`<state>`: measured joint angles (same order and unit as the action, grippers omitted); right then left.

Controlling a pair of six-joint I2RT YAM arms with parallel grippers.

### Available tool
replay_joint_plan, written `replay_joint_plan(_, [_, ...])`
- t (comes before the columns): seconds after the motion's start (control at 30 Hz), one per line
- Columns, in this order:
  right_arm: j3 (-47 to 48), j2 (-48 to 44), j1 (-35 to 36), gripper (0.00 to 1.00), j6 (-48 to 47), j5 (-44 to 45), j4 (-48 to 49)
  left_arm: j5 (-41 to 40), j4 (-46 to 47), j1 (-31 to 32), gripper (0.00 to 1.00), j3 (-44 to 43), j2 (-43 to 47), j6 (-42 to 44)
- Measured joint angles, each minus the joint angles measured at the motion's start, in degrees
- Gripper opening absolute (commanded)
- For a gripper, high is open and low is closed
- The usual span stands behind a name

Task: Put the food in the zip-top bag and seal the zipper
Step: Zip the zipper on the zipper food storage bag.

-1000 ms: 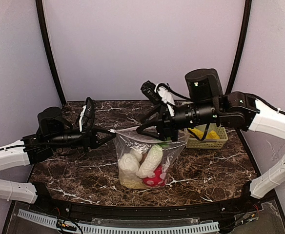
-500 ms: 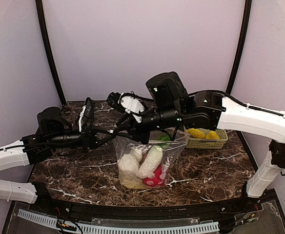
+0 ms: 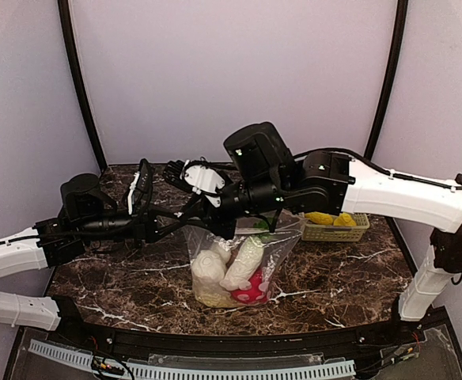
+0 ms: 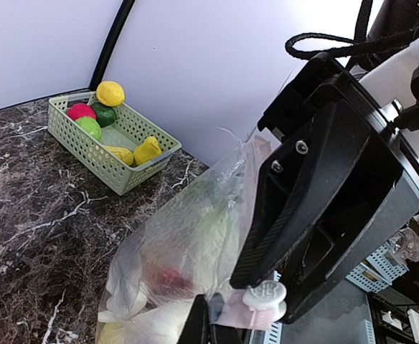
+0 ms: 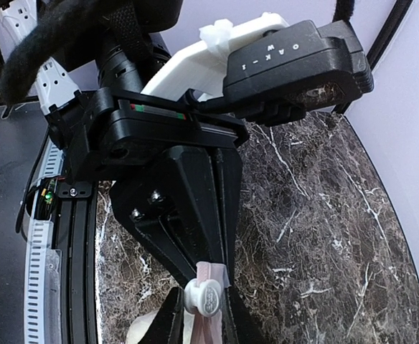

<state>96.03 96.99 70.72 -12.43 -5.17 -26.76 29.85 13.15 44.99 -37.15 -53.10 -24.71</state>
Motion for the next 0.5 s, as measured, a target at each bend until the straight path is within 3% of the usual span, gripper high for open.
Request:
replay_joint_plan(0.2, [0.09, 0.09, 0.39, 0.26, -0.63, 1.77, -0.17, 0.00, -0.02, 0.00, 0.01, 0.00, 0.00, -0.02])
replay_joint_plan(0.5, [0.81, 1.22, 2.82, 0.26, -2.23, 7.69, -0.28, 0.02, -0.04, 0.00, 0.01, -0.02, 0.00, -0.20])
